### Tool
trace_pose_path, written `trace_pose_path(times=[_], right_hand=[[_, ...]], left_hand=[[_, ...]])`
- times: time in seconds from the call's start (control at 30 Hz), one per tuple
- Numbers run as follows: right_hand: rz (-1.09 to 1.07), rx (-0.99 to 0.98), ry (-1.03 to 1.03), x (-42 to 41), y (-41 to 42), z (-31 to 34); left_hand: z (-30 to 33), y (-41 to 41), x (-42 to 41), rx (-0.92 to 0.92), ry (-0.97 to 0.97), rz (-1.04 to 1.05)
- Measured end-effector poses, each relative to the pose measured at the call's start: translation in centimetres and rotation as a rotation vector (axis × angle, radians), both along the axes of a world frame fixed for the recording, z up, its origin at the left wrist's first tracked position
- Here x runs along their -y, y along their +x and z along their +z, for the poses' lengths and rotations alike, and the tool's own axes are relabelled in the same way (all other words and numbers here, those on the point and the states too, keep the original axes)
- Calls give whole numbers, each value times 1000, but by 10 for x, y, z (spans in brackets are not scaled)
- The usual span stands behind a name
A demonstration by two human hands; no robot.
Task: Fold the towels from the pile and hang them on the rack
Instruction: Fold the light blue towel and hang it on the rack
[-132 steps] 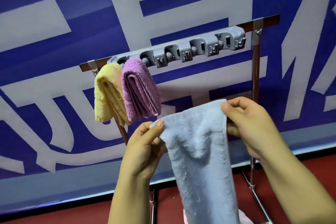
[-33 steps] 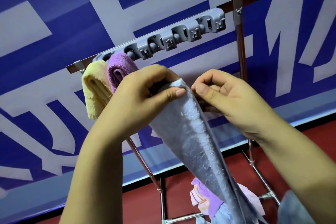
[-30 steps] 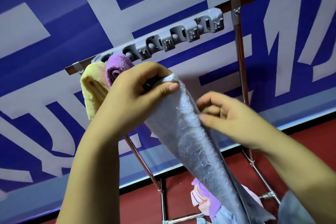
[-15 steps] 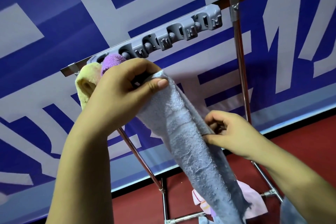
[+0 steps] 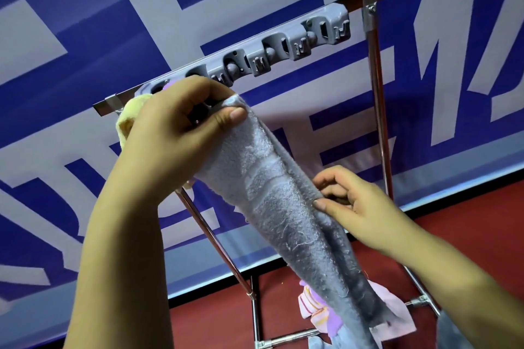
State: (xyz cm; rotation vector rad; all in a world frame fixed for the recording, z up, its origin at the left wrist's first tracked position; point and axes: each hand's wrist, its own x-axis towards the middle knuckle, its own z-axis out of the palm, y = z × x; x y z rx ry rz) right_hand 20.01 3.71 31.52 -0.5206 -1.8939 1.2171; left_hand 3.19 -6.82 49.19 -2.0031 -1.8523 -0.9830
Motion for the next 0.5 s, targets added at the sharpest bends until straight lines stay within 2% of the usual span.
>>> trace_pose_path(times=[0.1, 0.3, 0.5], right_hand=[[-14, 36, 74, 0, 1, -7], [-19, 236, 207, 1, 4, -19], [-25, 320, 181, -3, 3, -24]], left_hand=[[1, -3, 0, -4, -2, 11], [1, -4, -1, -12, -11, 8], [-2, -5, -3, -33, -20, -4]])
